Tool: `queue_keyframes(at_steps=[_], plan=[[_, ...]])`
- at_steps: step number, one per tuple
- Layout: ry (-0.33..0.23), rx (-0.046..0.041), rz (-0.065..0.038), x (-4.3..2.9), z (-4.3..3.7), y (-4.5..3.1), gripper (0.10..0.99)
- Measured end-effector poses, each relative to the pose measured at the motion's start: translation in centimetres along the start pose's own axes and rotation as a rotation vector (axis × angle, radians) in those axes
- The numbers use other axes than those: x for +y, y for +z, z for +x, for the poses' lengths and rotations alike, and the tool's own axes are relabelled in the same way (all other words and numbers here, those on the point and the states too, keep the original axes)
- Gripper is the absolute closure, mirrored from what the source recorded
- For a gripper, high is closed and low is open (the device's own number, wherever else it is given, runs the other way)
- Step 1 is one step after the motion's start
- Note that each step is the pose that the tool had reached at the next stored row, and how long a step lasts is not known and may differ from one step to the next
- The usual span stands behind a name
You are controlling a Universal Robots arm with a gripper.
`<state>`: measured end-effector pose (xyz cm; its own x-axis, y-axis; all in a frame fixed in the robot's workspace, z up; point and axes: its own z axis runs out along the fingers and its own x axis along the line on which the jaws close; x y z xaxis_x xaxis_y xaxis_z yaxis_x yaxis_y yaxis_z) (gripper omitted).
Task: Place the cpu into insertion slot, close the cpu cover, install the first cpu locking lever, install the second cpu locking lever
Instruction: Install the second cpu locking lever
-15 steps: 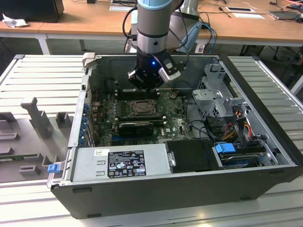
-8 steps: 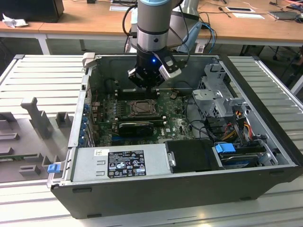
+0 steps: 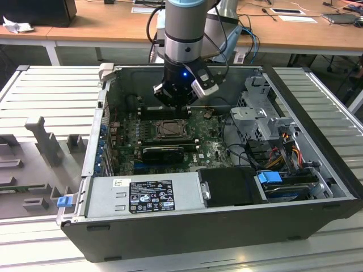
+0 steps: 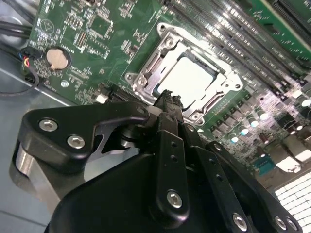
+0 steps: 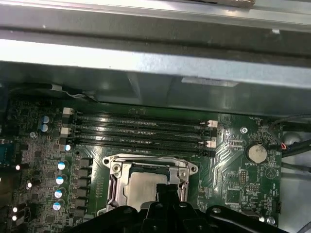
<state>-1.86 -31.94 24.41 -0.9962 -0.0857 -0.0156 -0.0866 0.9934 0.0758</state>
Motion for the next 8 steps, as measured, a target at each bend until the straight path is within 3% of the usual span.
queue_keyframes(at_steps=[8], plan=[[0.0, 0.0, 0.0, -1.64, 0.17, 0.03, 0.98]])
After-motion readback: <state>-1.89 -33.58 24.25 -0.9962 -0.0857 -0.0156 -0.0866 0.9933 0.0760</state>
